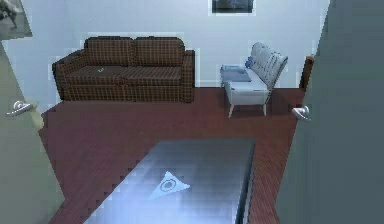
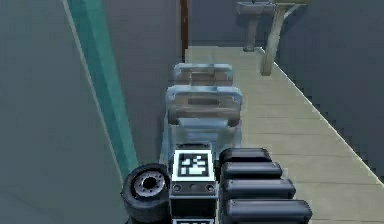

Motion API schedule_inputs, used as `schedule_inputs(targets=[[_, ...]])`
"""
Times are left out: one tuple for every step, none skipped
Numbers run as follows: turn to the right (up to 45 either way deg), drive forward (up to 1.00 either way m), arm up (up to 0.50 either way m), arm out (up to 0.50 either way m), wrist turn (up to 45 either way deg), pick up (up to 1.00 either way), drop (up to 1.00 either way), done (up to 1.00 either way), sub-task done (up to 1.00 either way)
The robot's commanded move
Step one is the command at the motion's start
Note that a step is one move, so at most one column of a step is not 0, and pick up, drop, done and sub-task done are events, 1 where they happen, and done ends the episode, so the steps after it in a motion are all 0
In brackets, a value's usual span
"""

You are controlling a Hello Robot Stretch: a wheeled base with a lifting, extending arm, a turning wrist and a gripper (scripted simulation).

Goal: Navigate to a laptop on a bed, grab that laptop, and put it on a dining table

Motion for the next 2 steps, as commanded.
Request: schedule_inputs(targets=[[0.0,1.0,0.0,0.0,0.0,0.0,0.0,0.0,0.0],[3.0,0.0,0.0,0.0,0.0,0.0,0.0,0.0,0.0]])
